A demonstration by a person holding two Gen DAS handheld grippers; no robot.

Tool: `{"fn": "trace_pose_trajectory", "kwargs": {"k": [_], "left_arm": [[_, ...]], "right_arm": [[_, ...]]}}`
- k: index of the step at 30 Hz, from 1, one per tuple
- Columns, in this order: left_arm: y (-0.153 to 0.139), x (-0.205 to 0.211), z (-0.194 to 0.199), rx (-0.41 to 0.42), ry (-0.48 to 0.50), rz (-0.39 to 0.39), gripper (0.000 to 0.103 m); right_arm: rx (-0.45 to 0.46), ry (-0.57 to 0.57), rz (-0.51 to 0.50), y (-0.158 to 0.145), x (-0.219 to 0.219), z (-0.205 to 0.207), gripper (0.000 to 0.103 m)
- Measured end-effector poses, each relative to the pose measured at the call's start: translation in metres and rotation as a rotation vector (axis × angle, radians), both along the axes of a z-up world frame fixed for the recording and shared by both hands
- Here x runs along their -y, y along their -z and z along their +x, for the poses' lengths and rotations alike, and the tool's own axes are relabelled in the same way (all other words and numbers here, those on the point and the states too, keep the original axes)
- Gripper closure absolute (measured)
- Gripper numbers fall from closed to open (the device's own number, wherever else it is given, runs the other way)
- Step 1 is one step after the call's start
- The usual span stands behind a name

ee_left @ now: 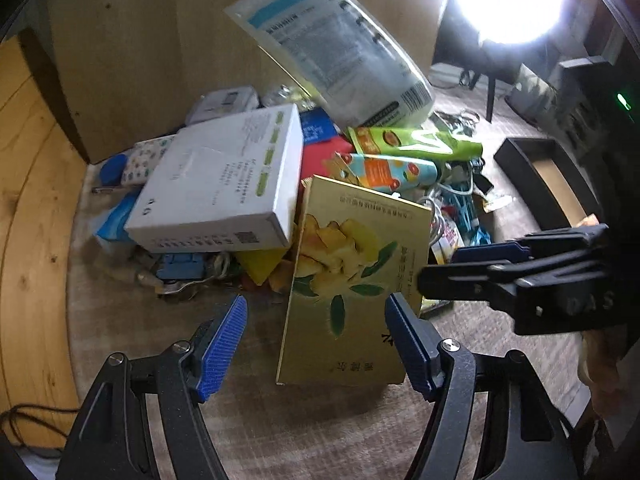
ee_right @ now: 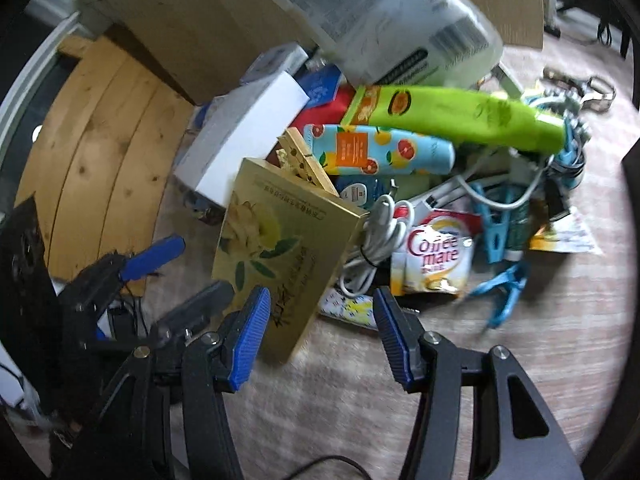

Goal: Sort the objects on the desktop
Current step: 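Return the right tool to the pile and close on the yellow flower box, then carry the yellow flower box with the right tool into the tray and release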

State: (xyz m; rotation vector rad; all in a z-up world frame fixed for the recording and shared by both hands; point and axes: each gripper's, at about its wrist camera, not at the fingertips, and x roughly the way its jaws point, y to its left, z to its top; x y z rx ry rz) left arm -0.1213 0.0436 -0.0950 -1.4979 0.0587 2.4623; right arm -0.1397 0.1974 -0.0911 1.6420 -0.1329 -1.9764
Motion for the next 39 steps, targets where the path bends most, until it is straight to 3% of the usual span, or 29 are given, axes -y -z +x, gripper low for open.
{"fn": "trace_pose_trajectory", "kwargs": {"k": [5,10,17,22,30,39], "left_arm": [[0.008,-0.006,-0.007,0.012,0.046,-0.004,0.033],[0.014,-0.010,-0.006,0.035,0.076,0.045,0.039],[0.005,-0.013,-0.001,0.038,0.040,0.069,0.039],[-0.019,-0.033,0.009,-0.004,0.021,0.072,0.039],[-0.062,-0.097,0.008,-0.094,0.034,0.087,0.039],[-0.070,-0.206,-0.003,-0.112,0.100,0.136,0.039]], "right_arm": [[0.041,0.029,0.008,0.013,0.010,-0.005,0.053],[0.064,0.013,0.019,0.019,0.020,-0.005,0.072],[0.069,-0.004,0.024,0.017,0.015,0.000,0.073],[0.047,-0.043,0.020,-0.003,0.001,0.006,0.073],[-0.042,-0.055,0.014,-0.053,-0.058,0.003,0.073],[-0.092,0.021,0.041,-0.079,-0.160,-0.017,0.073]]}}
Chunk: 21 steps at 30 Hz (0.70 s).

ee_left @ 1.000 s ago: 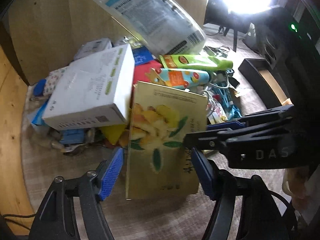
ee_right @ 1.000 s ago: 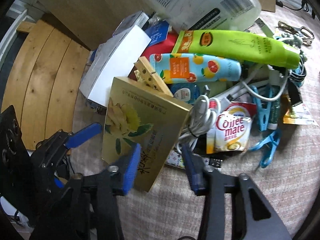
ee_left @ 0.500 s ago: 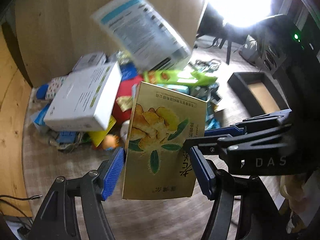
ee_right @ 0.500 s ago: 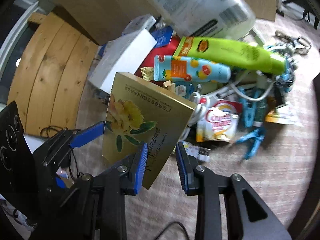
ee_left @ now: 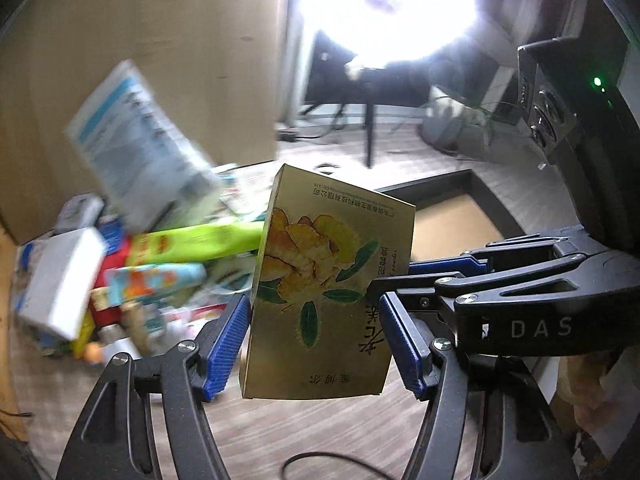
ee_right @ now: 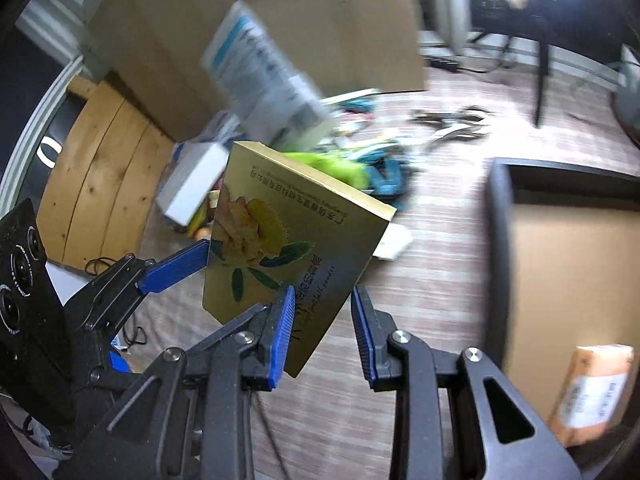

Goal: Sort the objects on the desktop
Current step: 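Carry the yellow flower box with the right tool into the tray and release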

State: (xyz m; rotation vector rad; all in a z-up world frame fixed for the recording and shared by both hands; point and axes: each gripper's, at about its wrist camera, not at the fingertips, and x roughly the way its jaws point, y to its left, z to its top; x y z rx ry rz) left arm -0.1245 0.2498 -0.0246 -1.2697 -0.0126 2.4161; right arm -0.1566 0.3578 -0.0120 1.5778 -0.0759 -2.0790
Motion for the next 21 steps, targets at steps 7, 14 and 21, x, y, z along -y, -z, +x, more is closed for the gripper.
{"fn": "trace_pose_trajectory", "kwargs": {"k": [7,14,21], "left_arm": [[0.008,-0.082,-0.013,0.012,0.074,0.024,0.041],[0.016,-0.145,-0.025,0.025,0.140,0.019,0.042],[0.018,-0.182,-0.029,0.038,0.178,0.011,0.038]], "right_arm": [[-0.001,0.097,0.042,0.000,-0.093,-0.019,0.073],[0.005,0.178,0.058,0.005,-0.160,-0.035,0.073],[0.003,0.225,0.081,0.005,-0.203,-0.045,0.073]]}}
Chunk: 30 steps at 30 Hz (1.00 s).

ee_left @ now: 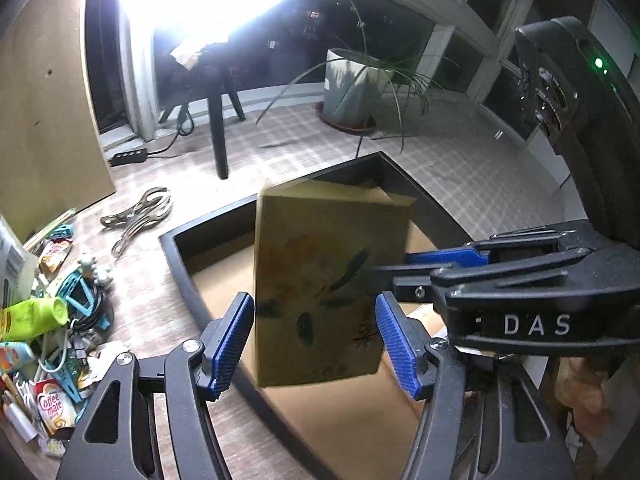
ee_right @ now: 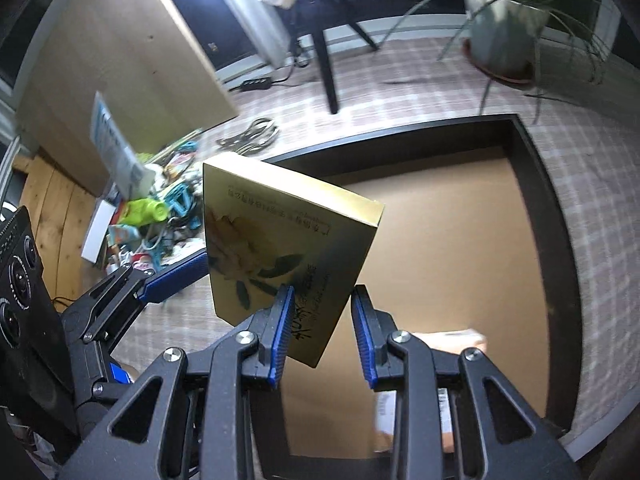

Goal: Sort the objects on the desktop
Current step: 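Carry the yellow flower box with the right tool into the tray and release, then return the right tool to the pile and close on the white box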

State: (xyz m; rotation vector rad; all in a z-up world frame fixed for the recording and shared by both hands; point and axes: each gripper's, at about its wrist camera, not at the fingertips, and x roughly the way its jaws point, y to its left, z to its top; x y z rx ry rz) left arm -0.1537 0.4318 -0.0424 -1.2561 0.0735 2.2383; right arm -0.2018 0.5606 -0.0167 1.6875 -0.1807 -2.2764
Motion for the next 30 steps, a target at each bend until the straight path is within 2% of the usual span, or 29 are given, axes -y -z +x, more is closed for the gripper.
{"fn": "trace_pose_trajectory", "kwargs": {"k": [2,4,6,15,24,30], "left_arm": [[-0.001,-0.002,-0.001,-0.002,-0.015,-0.019,0.033],[-0.004,-0.001,0.001,-0.025,-0.034,-0.054,0.033],[-0.006,0.004,0.002,-0.035,-0.044,-0.067,0.033],[-0.013,0.053,0.007,-0.055,-0.141,-0.132,0.033],[-0.028,0.143,0.008,-0.015,-0.263,-0.118,0.033],[-0.034,0.210,0.007,0.009,-0.365,-0.099,0.033]], "right_arm": [[-0.016,0.022,0.017,-0.003,-0.007,-0.001,0.069],[-0.055,0.040,0.060,-0.009,-0.010,-0.001,0.053],[-0.095,0.036,0.095,-0.015,-0.007,0.001,0.049],[-0.182,-0.045,0.162,-0.025,0.033,0.010,0.049],[-0.209,-0.163,0.183,-0.030,0.108,0.016,0.047],[-0.228,-0.220,0.158,-0.038,0.154,0.014,0.047]]}}
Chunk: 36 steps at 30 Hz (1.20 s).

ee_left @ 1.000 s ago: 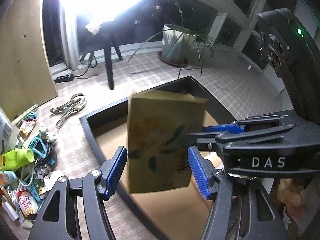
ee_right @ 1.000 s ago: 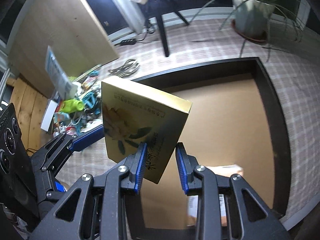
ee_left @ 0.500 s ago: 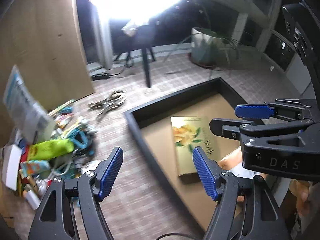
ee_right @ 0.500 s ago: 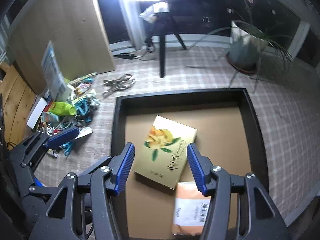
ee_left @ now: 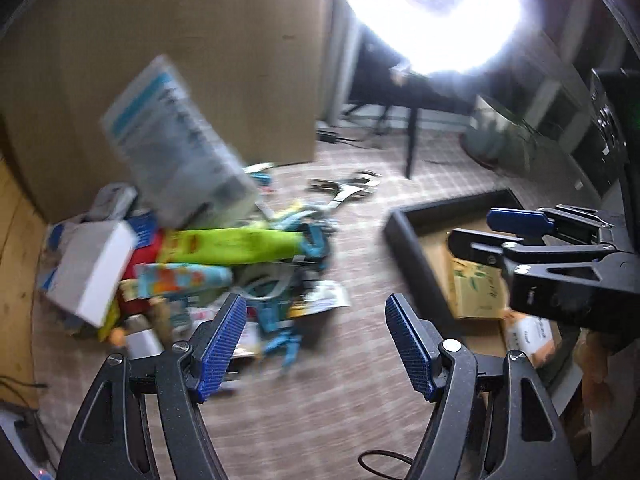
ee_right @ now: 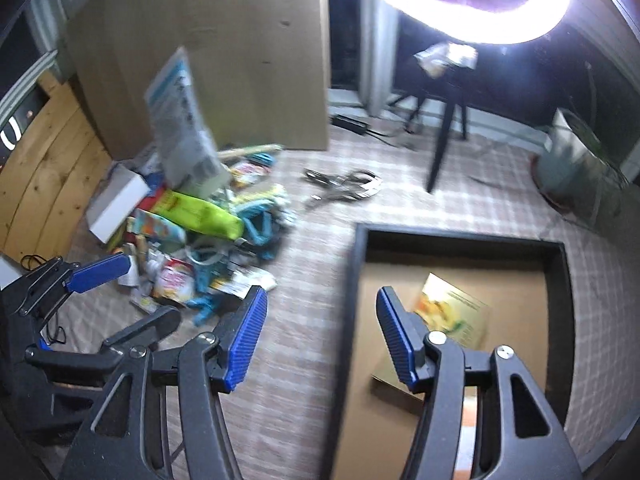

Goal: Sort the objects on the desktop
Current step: 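Return the right tool to the pile and close on the white box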

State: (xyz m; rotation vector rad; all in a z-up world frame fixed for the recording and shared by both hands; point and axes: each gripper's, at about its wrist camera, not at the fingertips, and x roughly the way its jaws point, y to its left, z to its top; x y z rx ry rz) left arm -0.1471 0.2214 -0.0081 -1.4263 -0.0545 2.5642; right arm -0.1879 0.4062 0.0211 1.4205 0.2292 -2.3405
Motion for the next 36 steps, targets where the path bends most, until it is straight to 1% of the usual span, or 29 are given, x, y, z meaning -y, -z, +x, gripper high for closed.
{"fn": "trace_pose_trajectory", "kwargs": {"k": [6,12,15,18,24,29,30,34,36], "left_arm": [[-0.008,0.063,-0.007,0.020,-0.092,0.040,0.033],[-0.011,0.109,-0.018,0.032,-0.160,0.067,0.033],[-0.010,0.126,-0.021,0.033,-0.189,0.065,0.033],[-0.008,0.145,-0.024,0.026,-0.217,0.048,0.033],[0.007,0.197,-0.024,0.042,-0.304,0.042,0.033],[0.021,0.227,-0.028,0.058,-0.332,0.011,0.033],[0.024,0.236,-0.030,0.063,-0.346,0.016,0.033],[0.032,0.263,-0.042,0.079,-0.383,0.043,0.033],[0.038,0.274,-0.048,0.090,-0.387,0.053,0.033]], "right_arm": [[0.004,-0.071,-0.016,-0.008,0.049,-0.008,0.047],[0.003,-0.135,-0.023,-0.009,0.085,-0.012,0.046],[0.010,-0.159,-0.028,-0.006,0.101,-0.016,0.046],[0.025,-0.176,-0.039,-0.001,0.110,-0.021,0.046],[0.102,-0.193,-0.099,0.016,0.124,-0.033,0.046],[0.190,-0.206,-0.157,0.032,0.142,-0.041,0.046],[0.207,-0.208,-0.164,0.036,0.148,-0.042,0.046],[0.227,-0.221,-0.172,0.044,0.170,-0.044,0.046],[0.238,-0.230,-0.175,0.047,0.183,-0.045,0.047]]}}
